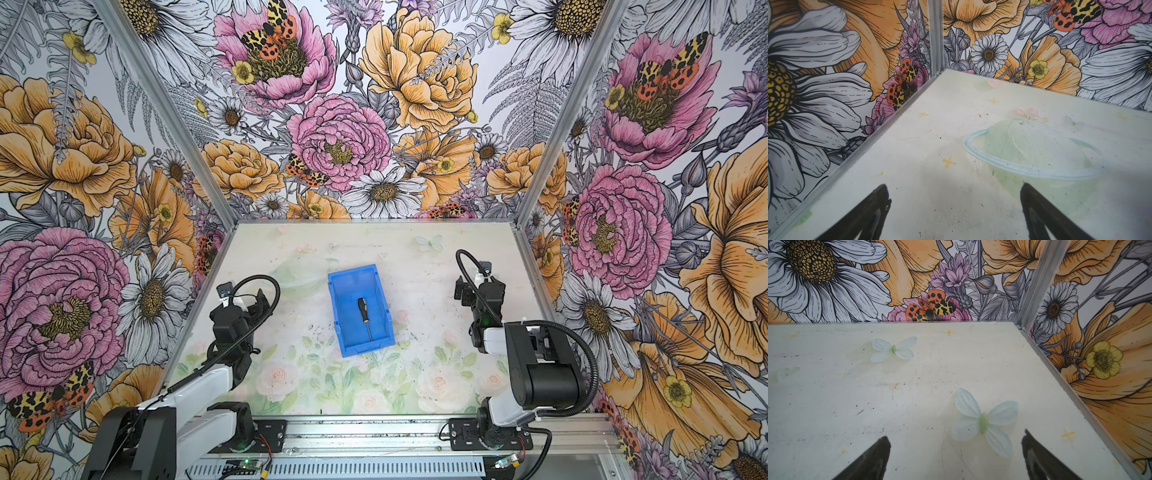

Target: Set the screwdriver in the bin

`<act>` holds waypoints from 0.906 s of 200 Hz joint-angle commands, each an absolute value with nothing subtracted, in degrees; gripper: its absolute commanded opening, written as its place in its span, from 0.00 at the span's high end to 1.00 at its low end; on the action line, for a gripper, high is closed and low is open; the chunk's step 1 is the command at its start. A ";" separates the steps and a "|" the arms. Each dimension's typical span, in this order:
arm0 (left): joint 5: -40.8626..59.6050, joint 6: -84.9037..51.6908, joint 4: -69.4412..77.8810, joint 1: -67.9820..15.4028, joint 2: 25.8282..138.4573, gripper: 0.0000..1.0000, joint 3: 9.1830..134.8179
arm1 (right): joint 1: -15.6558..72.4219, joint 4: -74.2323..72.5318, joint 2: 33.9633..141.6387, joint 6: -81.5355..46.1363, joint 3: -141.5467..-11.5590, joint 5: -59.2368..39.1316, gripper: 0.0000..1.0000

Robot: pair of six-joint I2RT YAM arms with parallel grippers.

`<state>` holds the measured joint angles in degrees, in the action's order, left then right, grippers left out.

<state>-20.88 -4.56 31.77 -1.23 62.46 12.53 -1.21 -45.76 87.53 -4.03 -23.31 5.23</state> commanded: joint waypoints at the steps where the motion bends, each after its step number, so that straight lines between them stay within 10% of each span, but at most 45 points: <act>1: -17.62 -3.27 37.97 -0.62 66.37 0.01 15.21 | -1.58 -48.33 87.97 -4.89 -22.95 4.38 0.01; 88: -8.34 -0.41 54.21 0.37 88.88 0.01 21.45 | -1.31 -47.98 88.04 -4.68 -23.26 5.09 0.00; 181: -15.60 0.39 55.60 -2.11 89.01 0.01 20.87 | -1.25 -47.98 87.97 -4.73 -23.21 5.09 0.01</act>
<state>-14.00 -0.58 53.01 -1.74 89.03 20.99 -1.21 -46.15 87.53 -4.03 -23.31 5.08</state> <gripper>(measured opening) 0.986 0.995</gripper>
